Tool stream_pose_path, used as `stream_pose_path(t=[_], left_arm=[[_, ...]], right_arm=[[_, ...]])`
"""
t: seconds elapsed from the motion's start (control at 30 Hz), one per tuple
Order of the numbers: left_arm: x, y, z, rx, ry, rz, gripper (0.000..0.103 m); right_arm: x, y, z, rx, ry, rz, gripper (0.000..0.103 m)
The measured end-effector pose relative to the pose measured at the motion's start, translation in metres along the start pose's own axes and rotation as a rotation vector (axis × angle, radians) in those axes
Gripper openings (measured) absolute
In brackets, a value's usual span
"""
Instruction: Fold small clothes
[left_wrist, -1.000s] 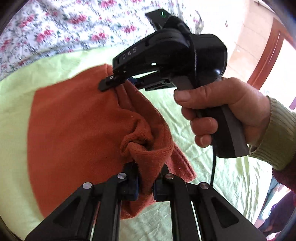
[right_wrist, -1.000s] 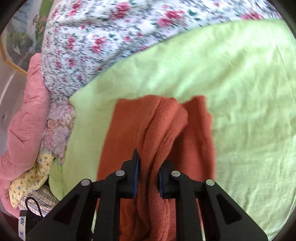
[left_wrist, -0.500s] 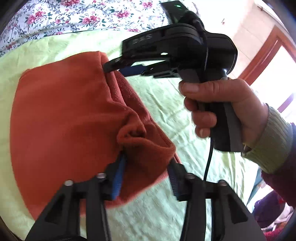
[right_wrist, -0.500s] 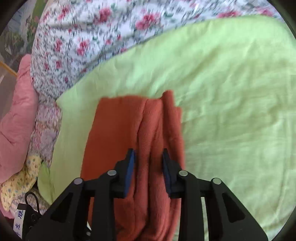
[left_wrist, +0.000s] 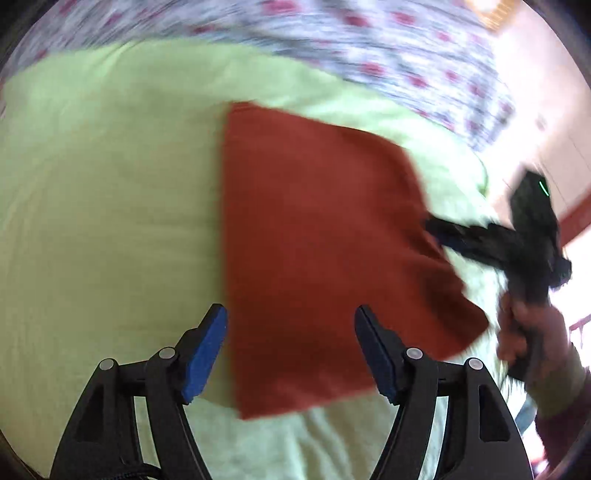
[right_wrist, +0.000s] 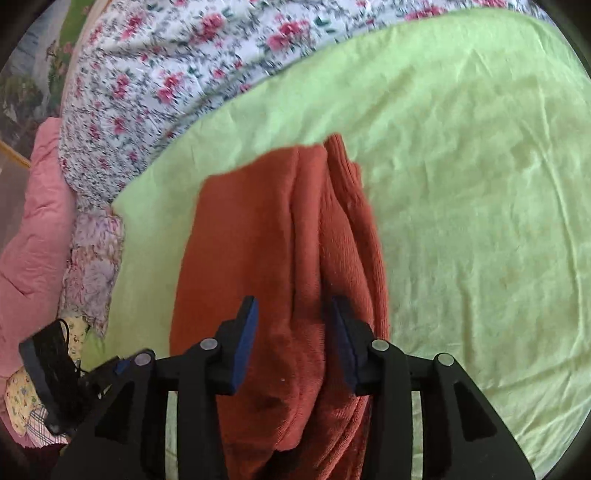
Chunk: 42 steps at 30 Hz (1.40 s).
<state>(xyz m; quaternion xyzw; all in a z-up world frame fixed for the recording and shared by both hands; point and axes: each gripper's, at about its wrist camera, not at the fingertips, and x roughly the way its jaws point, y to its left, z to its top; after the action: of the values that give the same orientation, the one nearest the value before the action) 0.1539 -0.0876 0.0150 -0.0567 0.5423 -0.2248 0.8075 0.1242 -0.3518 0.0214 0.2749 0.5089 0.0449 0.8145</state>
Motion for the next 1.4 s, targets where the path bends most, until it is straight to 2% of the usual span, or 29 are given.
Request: stream_pose_path(t=[0.07,0.1,0.13,0.23,0.27,0.33,0.43,0.5,0.6,0.7,0.73,0.8,0.83,0.87,1.0,1.27,1.3,1.37,1.4], left_arm=[[0.016,0.015,0.009,-0.065,0.026,0.013,0.072],[0.021,0.02,0.011,-0.086,0.034,0.015,0.072],[0.023,0.022,0.014,-0.099,0.039,0.02,0.072],[0.017,0.017,0.02,-0.086,0.015,0.002,0.073],[0.021,0.014,0.021,-0.077,0.017,-0.002,0.073],[0.026,0.006,0.021,-0.061,0.038,-0.012,0.074],[0.043,-0.001,0.018,-0.048,0.077,-0.004,0.074],[0.055,-0.006,0.016,-0.051,0.105,-0.014,0.074],[0.058,-0.006,0.018,-0.061,0.116,-0.03,0.074],[0.062,-0.009,0.03,-0.048,0.106,-0.03,0.074],[0.063,-0.01,0.034,-0.043,0.101,-0.03,0.074],[0.068,-0.01,0.043,-0.039,0.101,-0.03,0.074],[0.072,-0.009,0.047,-0.047,0.107,-0.037,0.074],[0.076,-0.008,0.051,-0.057,0.111,-0.045,0.074],[0.084,-0.003,0.06,-0.104,0.117,-0.08,0.074],[0.094,-0.006,0.062,-0.128,0.128,-0.129,0.072],[0.096,-0.007,0.062,-0.122,0.128,-0.134,0.069],[0.099,-0.011,0.061,-0.099,0.122,-0.137,0.055],[0.099,-0.012,0.06,-0.097,0.118,-0.137,0.043]], right_arm=[[0.005,-0.004,-0.003,0.019,-0.003,0.023,0.041],[0.006,-0.004,-0.003,0.026,-0.005,0.045,0.033],[0.003,-0.004,-0.003,0.035,-0.007,0.061,0.01],[-0.032,-0.004,0.002,0.082,-0.082,0.159,0.01],[-0.043,-0.003,0.003,0.074,-0.101,0.164,0.01],[-0.053,-0.008,0.003,0.047,-0.103,0.117,0.01],[-0.029,-0.031,-0.004,0.064,-0.031,0.036,0.01],[-0.01,-0.041,-0.009,0.065,-0.008,0.022,0.01],[-0.004,-0.04,-0.009,0.061,-0.032,0.021,0.01],[-0.01,-0.033,-0.008,0.05,-0.034,-0.008,0.013],[-0.014,-0.03,-0.008,0.052,-0.036,-0.012,0.016],[-0.027,-0.024,-0.009,0.047,-0.064,-0.042,0.037],[-0.031,-0.022,-0.01,0.046,-0.082,-0.042,0.055],[-0.033,-0.021,-0.011,0.046,-0.092,-0.029,0.065],[-0.022,-0.024,-0.015,0.055,-0.058,-0.001,0.065],[0.001,-0.042,-0.017,0.117,0.003,0.048,0.065],[0.003,-0.043,-0.017,0.117,0.007,0.061,0.065],[0.009,-0.046,-0.015,0.131,0.015,0.105,0.063],[0.012,-0.046,-0.014,0.136,0.023,0.122,0.06]])
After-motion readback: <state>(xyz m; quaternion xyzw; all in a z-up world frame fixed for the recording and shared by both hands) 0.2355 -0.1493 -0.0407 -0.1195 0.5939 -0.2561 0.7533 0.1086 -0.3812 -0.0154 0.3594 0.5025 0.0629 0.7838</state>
